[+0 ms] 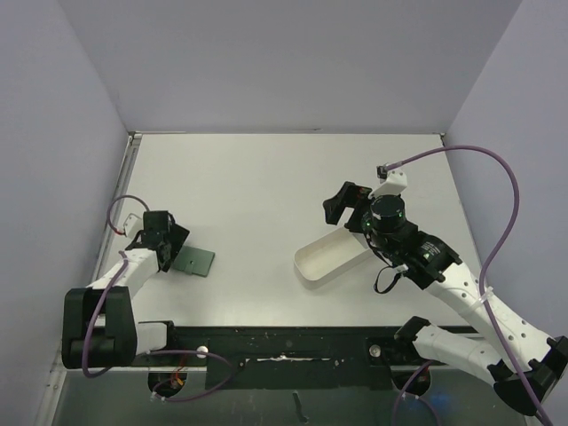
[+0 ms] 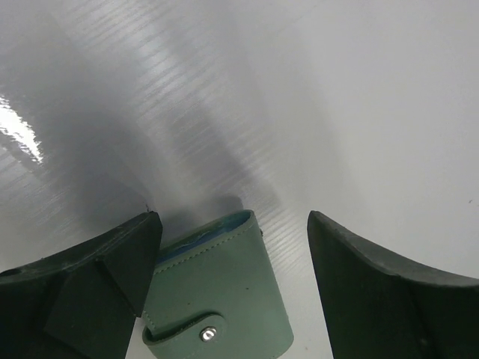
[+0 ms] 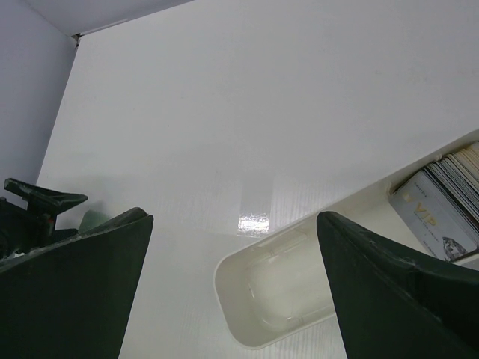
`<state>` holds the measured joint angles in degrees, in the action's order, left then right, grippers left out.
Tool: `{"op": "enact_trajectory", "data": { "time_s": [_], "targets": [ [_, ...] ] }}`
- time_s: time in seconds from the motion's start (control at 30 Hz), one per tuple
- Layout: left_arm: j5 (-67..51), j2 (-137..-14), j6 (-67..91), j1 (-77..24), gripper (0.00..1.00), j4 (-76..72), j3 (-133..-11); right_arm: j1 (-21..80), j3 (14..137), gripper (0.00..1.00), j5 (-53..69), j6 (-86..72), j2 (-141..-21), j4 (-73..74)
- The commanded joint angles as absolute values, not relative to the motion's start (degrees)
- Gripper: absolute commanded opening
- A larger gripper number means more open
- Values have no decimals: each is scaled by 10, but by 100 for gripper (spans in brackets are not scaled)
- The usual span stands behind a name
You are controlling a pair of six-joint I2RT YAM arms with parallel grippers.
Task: Put the credit cards into the card holder
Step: Move the card holder to the center of the board.
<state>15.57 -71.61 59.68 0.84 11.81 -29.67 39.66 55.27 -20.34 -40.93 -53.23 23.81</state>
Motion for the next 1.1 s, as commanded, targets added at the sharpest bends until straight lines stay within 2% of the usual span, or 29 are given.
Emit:
{"op": "enact_trajectory", "data": {
  "time_s": [0.0,0.13,0.37,0.5,0.63,0.77,0.87,1.07],
  "targets": [
    [99,-747,616,9,78,152,-335,389,587,97,-224,-413,-534,261],
    [86,-708,686,-58,78,190,-325,388,590,97,-253,-421,-523,301],
    [196,-655,921,-336,75,169,-289,387,587,97,-279,-429,-513,329],
    [232,-695,958,-432,74,189,-338,388,599,98,-272,-425,-519,342],
    [285,-753,923,-505,74,254,-421,388,598,98,-271,-419,-516,350],
    [314,-772,825,-524,74,300,-458,388,596,98,-274,-418,-506,357],
    [281,-746,699,-517,68,261,-433,389,597,98,-276,-416,-502,360],
    [94,-670,517,-384,51,168,-355,389,601,98,-278,-413,-501,362]
  ]
}}
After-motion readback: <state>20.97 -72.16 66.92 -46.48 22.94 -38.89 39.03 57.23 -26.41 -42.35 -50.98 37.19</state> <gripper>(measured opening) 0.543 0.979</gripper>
